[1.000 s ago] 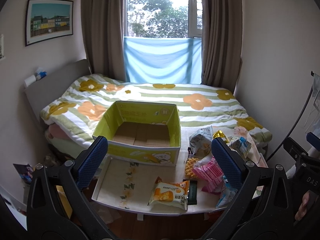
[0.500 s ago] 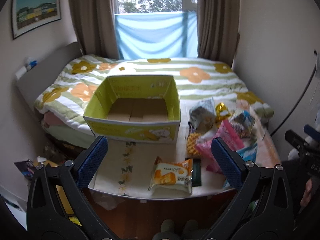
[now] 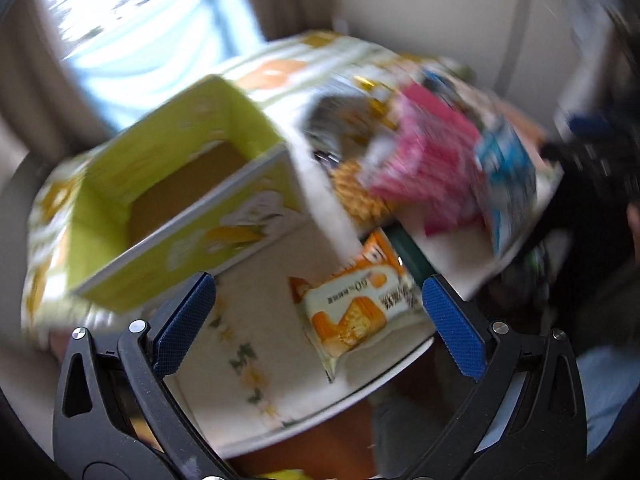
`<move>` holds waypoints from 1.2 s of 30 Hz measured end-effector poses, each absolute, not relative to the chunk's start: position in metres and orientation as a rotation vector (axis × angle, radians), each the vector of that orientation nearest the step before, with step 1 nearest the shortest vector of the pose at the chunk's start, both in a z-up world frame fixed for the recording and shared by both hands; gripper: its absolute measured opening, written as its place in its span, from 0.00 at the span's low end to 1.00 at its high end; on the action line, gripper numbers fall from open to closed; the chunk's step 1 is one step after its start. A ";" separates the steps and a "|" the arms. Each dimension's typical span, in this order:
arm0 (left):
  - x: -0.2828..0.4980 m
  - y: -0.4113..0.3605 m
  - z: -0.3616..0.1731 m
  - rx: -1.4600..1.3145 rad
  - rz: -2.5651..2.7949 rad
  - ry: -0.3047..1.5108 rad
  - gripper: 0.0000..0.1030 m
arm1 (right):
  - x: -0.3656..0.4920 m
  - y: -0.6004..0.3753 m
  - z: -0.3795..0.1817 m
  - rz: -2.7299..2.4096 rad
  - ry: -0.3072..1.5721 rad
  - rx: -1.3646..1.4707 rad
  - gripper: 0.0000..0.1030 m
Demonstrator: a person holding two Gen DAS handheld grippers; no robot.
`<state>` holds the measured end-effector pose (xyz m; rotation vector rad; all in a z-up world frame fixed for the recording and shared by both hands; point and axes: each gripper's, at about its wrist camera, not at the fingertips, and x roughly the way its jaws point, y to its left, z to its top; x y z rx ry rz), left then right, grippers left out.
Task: Organize snacks
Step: 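Grasp the orange cake packet with left tool while right tool grasps blue chip bag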
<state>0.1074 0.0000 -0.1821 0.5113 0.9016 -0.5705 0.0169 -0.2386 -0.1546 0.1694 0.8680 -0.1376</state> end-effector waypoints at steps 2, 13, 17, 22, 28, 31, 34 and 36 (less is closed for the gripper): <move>0.113 -0.006 -0.198 0.590 -0.661 0.911 1.00 | 0.021 -0.238 -0.168 -0.158 0.888 0.188 1.00; 0.130 -0.035 -0.267 0.836 -1.029 0.967 1.00 | 0.030 -0.228 -0.210 -0.253 0.957 0.232 1.00; 0.134 -0.042 -0.284 0.851 -1.097 1.017 1.00 | 0.033 -0.226 -0.218 -0.273 0.974 0.235 1.00; 0.139 -0.052 -0.298 0.848 -1.137 1.059 0.99 | 0.038 -0.224 -0.228 -0.286 1.006 0.242 1.00; 0.144 -0.060 -0.306 0.840 -1.188 1.098 0.77 | 0.044 -0.222 -0.233 -0.281 1.014 0.240 1.00; 0.139 -0.060 -0.308 0.862 -1.192 1.082 0.74 | 0.044 -0.223 -0.235 -0.280 1.022 0.237 1.00; 0.136 -0.058 -0.306 0.864 -1.176 1.080 0.64 | 0.045 -0.227 -0.238 -0.279 1.032 0.224 1.00; 0.139 -0.058 -0.307 0.847 -1.175 1.099 0.63 | 0.045 -0.230 -0.239 -0.277 1.036 0.218 1.00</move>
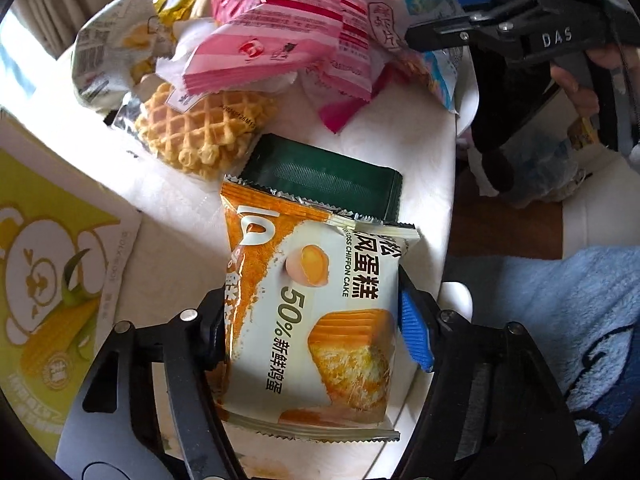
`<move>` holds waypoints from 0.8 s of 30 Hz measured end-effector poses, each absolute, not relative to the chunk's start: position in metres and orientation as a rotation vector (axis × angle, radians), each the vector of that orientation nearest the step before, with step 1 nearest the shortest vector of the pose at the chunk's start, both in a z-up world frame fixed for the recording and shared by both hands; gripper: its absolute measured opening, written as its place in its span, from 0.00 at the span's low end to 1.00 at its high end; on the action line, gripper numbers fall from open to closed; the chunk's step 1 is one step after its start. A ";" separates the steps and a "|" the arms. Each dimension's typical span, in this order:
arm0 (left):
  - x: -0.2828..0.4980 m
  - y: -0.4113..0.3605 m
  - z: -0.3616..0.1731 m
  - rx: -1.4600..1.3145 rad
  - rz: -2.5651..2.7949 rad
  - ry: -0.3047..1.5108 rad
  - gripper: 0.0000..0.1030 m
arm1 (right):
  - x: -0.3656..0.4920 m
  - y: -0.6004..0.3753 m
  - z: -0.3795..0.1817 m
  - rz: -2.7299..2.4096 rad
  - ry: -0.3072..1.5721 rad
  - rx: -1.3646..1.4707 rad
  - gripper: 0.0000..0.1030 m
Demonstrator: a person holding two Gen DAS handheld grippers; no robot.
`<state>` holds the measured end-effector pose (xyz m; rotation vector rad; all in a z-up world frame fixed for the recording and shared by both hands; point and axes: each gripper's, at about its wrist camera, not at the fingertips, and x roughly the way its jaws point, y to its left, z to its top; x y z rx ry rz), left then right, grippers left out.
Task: Organize snacks
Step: 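Grasp the orange cake packet with left tool while right tool grasps blue chip bag, then carry both packets over the yellow box and release them inside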
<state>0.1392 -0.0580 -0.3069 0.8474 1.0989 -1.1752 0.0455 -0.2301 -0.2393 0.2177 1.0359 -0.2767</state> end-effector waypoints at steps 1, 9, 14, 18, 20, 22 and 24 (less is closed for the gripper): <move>0.141 -0.057 -0.306 0.848 -1.172 1.096 0.62 | 0.046 -0.232 -0.240 -0.277 1.039 0.212 1.00; 0.143 -0.050 -0.292 0.807 -1.134 1.097 0.62 | 0.052 -0.238 -0.245 -0.244 1.049 0.180 1.00; 0.148 -0.044 -0.281 0.777 -1.078 1.102 0.62 | 0.058 -0.238 -0.248 -0.163 1.059 0.202 0.76; 0.148 -0.042 -0.268 0.747 -1.015 1.103 0.62 | 0.061 -0.244 -0.247 -0.125 1.057 0.207 0.62; 0.150 -0.043 -0.263 0.728 -0.983 1.105 0.62 | 0.060 -0.247 -0.244 -0.110 1.048 0.203 0.59; 0.150 -0.044 -0.254 0.702 -0.943 1.103 0.62 | 0.059 -0.251 -0.239 -0.097 1.039 0.200 0.58; 0.148 -0.047 -0.245 0.676 -0.907 1.101 0.62 | 0.058 -0.256 -0.232 -0.084 1.031 0.208 0.58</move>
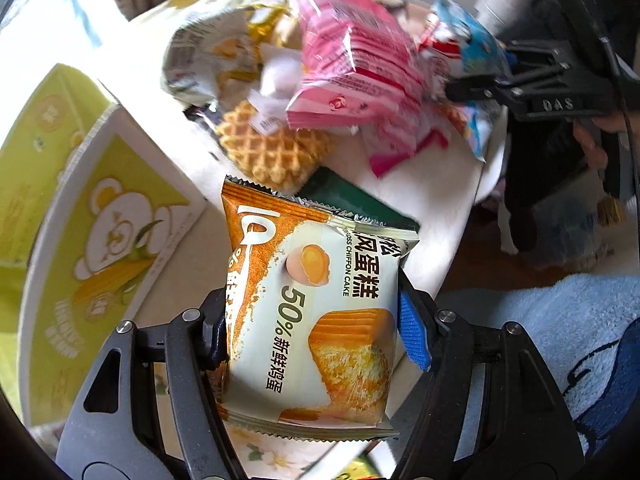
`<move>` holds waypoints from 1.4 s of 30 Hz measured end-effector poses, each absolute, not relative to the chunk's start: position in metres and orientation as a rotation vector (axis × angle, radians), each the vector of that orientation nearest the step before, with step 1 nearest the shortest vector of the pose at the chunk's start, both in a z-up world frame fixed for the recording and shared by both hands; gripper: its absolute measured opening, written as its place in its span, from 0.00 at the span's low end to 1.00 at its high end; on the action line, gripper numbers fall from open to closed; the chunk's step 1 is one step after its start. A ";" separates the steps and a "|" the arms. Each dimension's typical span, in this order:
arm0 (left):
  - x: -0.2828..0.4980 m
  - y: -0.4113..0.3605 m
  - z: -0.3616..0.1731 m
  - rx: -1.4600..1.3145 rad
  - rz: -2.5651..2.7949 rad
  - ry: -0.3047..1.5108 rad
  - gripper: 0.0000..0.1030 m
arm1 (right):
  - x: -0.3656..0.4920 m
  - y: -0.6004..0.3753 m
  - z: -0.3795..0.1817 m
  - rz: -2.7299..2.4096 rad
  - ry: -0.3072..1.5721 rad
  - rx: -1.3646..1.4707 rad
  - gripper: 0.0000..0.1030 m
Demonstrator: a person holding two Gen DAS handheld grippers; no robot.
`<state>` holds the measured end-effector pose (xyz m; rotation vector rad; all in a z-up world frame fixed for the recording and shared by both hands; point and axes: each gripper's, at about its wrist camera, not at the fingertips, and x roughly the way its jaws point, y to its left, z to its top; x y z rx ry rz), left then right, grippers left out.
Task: Organize snacks
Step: 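Carry both packets over the yellow box and release them inside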
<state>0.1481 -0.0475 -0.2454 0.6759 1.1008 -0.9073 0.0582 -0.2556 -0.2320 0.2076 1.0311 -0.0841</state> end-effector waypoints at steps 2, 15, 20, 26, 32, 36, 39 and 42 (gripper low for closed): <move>0.147 -0.053 -0.235 0.647 -0.867 1.099 0.62 | 0.054 -0.260 -0.223 -0.070 1.014 0.219 0.58; 0.146 -0.071 -0.142 0.383 -0.685 0.991 0.62 | 0.070 -0.296 -0.134 0.049 0.901 0.115 0.58; 0.160 -0.052 -0.105 0.231 -0.596 0.956 0.62 | 0.097 -0.281 -0.095 0.136 0.831 0.054 0.58; 0.197 -0.010 -0.076 0.150 -0.473 0.900 0.62 | 0.144 -0.240 -0.067 0.245 0.770 -0.006 0.58; 0.249 0.044 -0.070 0.089 -0.386 0.909 0.62 | 0.192 -0.183 -0.057 0.335 0.761 -0.032 0.58; 0.284 0.080 -0.081 0.061 -0.349 0.929 0.62 | 0.233 -0.147 -0.065 0.376 0.800 0.006 0.58; 0.310 0.100 -0.093 0.056 -0.332 0.950 0.62 | 0.254 -0.123 -0.071 0.378 0.821 0.025 0.58; 0.335 0.115 -0.109 0.065 -0.321 0.990 0.62 | 0.273 -0.102 -0.080 0.375 0.853 0.050 0.58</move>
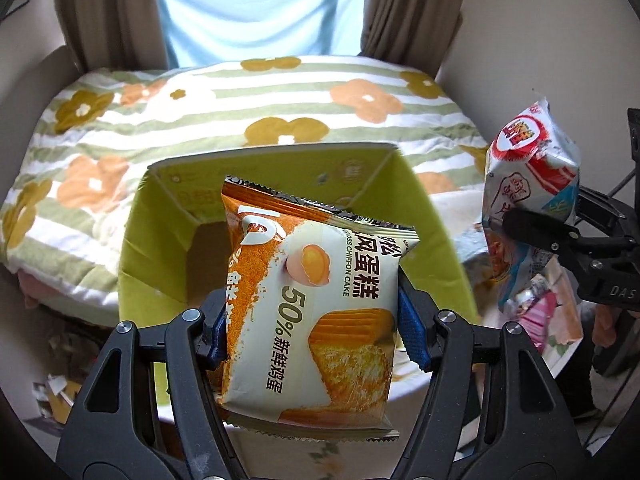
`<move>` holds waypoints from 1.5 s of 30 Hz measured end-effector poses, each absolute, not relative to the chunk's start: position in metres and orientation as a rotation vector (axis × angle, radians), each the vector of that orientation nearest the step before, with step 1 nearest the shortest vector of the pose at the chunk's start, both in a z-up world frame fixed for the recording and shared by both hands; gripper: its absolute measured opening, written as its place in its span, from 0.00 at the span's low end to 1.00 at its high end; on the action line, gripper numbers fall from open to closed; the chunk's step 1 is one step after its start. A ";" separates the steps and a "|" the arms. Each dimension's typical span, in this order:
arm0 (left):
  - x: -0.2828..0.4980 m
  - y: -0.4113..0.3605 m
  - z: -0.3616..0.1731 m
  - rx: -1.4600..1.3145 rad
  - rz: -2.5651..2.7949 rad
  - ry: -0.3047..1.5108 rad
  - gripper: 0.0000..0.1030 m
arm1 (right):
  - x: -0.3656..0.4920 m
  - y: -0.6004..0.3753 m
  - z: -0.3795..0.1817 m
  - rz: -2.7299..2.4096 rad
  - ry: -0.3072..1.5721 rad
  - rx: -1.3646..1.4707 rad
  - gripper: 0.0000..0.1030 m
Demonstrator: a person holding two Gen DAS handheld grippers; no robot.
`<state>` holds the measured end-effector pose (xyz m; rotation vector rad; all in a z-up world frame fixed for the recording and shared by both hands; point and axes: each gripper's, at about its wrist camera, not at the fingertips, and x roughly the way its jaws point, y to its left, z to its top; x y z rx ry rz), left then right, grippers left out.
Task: Organize snacks
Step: 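Carry both packets over the yellow box and release them inside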
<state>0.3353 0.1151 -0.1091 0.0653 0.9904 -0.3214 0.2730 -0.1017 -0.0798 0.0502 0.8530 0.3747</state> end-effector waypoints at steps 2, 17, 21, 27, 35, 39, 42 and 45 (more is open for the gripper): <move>0.351 0.121 -0.122 0.068 -0.326 1.021 0.62 | 0.288 -0.087 -0.085 0.362 0.884 0.058 0.58; 0.390 0.143 -0.177 0.123 -0.251 1.111 0.97 | 0.324 -0.070 -0.114 0.311 1.016 0.087 0.58; 0.380 0.152 -0.170 0.119 -0.227 1.103 0.97 | 0.329 -0.064 -0.113 0.311 1.030 0.050 0.58; 0.363 0.168 -0.159 0.108 -0.177 1.080 0.97 | 0.338 -0.040 -0.108 0.326 1.018 -0.031 0.58; 0.352 0.179 -0.150 0.074 -0.167 1.056 0.96 | 0.359 -0.016 -0.132 0.383 1.119 -0.016 0.61; 0.348 0.180 -0.151 0.068 -0.167 1.063 0.96 | 0.359 -0.019 -0.141 0.358 1.110 0.029 1.00; 0.345 0.183 -0.150 0.058 -0.160 1.070 0.96 | 0.348 -0.020 -0.138 0.359 1.070 0.011 1.00; 0.341 0.185 -0.150 0.042 -0.165 1.067 0.96 | 0.335 -0.020 -0.135 0.353 1.043 -0.017 1.00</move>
